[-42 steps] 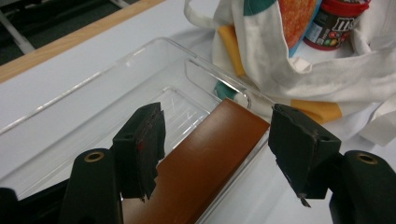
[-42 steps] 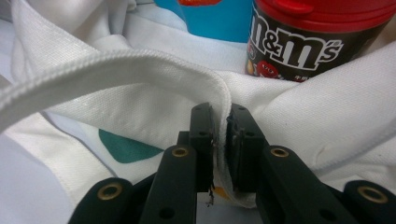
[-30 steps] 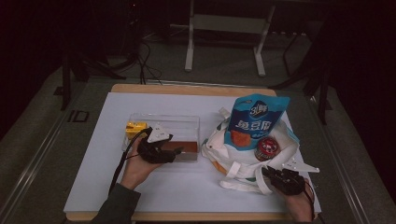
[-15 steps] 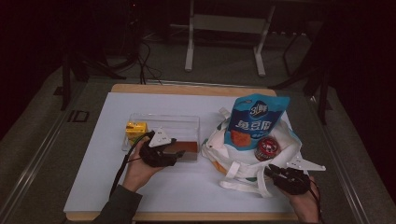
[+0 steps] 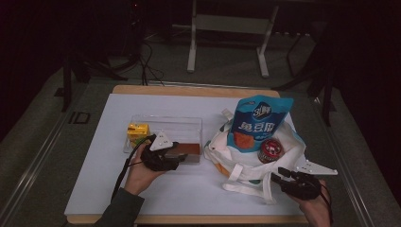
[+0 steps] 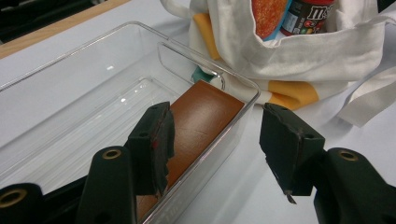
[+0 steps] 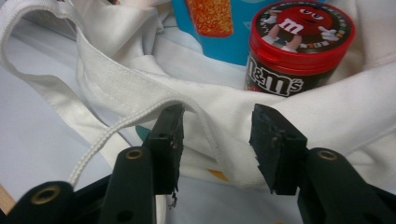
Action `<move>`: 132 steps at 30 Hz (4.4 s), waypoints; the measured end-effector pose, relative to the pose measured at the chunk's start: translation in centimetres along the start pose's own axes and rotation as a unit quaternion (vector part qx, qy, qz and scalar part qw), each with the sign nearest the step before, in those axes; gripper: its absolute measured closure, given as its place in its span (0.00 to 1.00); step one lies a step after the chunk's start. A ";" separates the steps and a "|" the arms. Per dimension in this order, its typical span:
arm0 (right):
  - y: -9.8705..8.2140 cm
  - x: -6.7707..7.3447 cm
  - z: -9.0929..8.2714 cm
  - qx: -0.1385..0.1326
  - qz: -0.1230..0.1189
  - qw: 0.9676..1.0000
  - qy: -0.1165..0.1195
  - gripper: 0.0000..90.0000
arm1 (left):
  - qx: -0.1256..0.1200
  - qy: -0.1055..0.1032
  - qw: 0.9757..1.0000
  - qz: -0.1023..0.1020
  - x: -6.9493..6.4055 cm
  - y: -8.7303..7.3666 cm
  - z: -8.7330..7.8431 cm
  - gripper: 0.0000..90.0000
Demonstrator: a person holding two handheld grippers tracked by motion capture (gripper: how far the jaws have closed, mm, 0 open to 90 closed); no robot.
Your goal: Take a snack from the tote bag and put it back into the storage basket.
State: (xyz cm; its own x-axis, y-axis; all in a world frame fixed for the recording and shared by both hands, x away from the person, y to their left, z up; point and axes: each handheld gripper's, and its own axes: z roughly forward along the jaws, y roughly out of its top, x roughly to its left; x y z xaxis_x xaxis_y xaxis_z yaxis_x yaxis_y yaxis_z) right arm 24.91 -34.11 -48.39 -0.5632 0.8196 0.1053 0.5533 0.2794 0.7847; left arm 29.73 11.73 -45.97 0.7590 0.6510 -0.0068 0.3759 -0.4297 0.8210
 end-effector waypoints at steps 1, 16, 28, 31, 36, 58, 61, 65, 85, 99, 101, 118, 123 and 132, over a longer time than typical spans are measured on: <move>0.0 -0.1 -0.1 -0.001 0.001 1.000 -0.001 0.60 | 0.000 0.000 1.000 0.000 0.0 0.0 0.0 0.49; 0.1 -0.6 -1.2 -0.029 0.007 0.999 0.015 0.59 | -0.005 0.001 1.000 -0.004 -0.1 -0.2 -0.2 0.50; 2.4 -0.9 -0.4 -0.042 0.011 0.999 0.016 0.61 | -0.010 0.000 1.000 -0.010 -0.2 -1.0 -0.7 0.52; 2.8 -1.0 0.1 -0.041 0.012 0.999 0.012 0.60 | -0.011 -0.002 1.000 -0.012 -0.1 -1.3 -0.9 0.52; 3.5 -1.3 0.4 -0.042 0.010 0.999 0.005 0.59 | -0.011 0.002 1.000 -0.011 -0.2 -1.8 -1.3 0.53; 4.8 -2.1 1.2 -0.056 0.031 0.998 -0.013 0.40 | -0.009 0.000 1.000 -0.002 -0.4 -4.7 -1.1 0.52; 5.0 -2.2 1.4 -0.056 0.033 0.998 -0.012 0.37 | -0.005 -0.002 1.000 -0.001 -0.4 -4.9 -0.8 0.52; 5.4 -2.1 1.5 -0.053 0.026 0.998 -0.019 0.35 | -0.001 -0.005 1.000 0.001 -0.4 -5.3 -0.5 0.52; 7.8 -3.1 1.7 -0.053 0.015 0.997 -0.049 0.45 | -0.005 -0.015 1.000 -0.007 -0.5 -6.6 0.6 0.52; 9.0 -4.0 2.7 -0.049 0.020 0.997 -0.061 0.46 | 0.000 -0.017 1.000 -0.018 -0.3 -7.5 1.6 0.52; 9.3 -4.1 2.8 -0.050 0.021 0.997 -0.061 0.45 | 0.001 -0.017 1.000 -0.017 -0.3 -7.6 1.9 0.51; 12.2 -5.0 4.2 -0.056 0.022 0.998 -0.037 0.38 | 0.019 -0.026 0.999 -0.002 -0.8 -7.8 2.7 0.51; 12.9 -5.2 4.7 -0.056 0.021 0.998 -0.015 0.40 | 0.020 -0.027 0.999 -0.002 -0.8 -7.8 2.7 0.51; 13.1 -5.3 5.8 -0.068 0.033 0.997 0.019 0.42 | 0.022 -0.028 0.999 0.001 -0.9 -7.8 2.8 0.51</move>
State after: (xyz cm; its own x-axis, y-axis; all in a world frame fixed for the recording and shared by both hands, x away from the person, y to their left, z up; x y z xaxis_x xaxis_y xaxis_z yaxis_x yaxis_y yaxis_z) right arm 38.72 -31.92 -42.18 -0.5520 0.8140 0.1808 0.5030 0.1521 0.8508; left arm 27.57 12.75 -53.94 0.7879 0.6147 -0.0372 0.3959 -0.4593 0.7952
